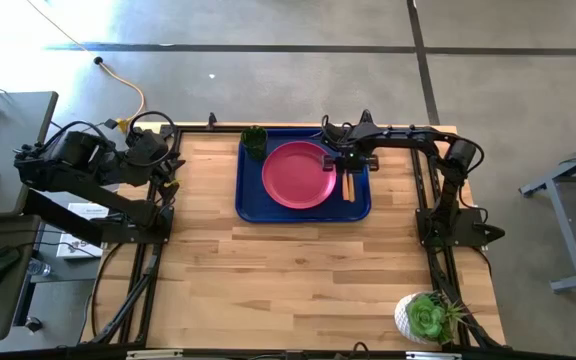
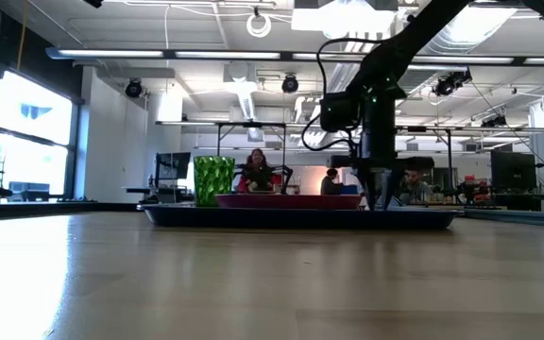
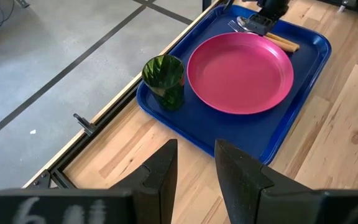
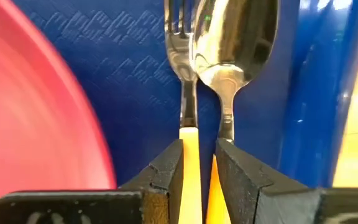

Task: Pick and place plate/cup/fork/spoon on tray
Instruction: Return to Home Position

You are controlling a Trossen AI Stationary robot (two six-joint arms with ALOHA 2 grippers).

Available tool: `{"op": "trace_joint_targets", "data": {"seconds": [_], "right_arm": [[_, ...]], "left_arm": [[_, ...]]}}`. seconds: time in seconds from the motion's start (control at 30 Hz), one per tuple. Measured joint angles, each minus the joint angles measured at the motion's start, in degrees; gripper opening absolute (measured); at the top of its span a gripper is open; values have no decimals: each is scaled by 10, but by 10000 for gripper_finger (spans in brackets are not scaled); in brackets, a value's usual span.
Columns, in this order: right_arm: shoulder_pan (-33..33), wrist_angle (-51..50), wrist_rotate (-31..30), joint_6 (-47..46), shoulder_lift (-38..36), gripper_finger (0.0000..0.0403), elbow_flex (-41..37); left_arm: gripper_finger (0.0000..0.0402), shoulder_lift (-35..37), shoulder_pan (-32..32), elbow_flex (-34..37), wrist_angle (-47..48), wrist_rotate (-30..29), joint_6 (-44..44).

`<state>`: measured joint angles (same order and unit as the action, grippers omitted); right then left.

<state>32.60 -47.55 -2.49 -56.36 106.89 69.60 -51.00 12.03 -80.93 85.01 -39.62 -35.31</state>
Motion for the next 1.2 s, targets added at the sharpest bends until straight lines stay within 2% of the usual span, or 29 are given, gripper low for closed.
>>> {"op": "trace_joint_targets", "data": {"seconds": [0.63,0.9,1.03,1.2], "right_arm": [[-8,-14,-5,9,-13,87,1],[-9,-11,-22,13,-77,87,2],[-9,-7,-20,49,-122,87,2],[-12,33,-13,97,-186,87,2]], "left_arm": [[99,0,0,0,0,0,0],[99,0,0,0,0,3,15],[99,3,0,0,0,4,24],[99,24,0,17,-9,4,-21]]}}
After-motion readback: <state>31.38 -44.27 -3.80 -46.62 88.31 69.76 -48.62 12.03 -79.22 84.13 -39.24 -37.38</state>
